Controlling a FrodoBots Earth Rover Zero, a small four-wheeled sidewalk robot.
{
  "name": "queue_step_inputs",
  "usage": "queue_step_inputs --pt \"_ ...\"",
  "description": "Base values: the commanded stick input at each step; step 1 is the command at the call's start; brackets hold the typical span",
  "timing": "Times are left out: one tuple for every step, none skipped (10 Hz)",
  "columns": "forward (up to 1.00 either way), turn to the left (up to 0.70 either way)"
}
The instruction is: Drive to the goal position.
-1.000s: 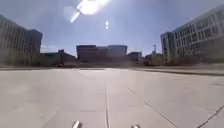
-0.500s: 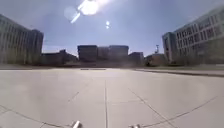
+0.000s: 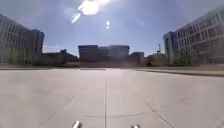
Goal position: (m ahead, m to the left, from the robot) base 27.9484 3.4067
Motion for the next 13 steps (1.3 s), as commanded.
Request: queue_step_inputs --pt "0.85 0.04" --pt "0.85 0.04" --pt "0.85 0.04" --pt "0.85 0.04" --pt "0.85 0.04" --pt "0.85 0.04" --pt "0.85 0.04" --pt "0.85 0.04" --pt "0.85 0.04" --pt "0.85 0.04" --pt "0.85 -0.02" --pt "0.85 -0.18" --pt "0.85 -0.3"
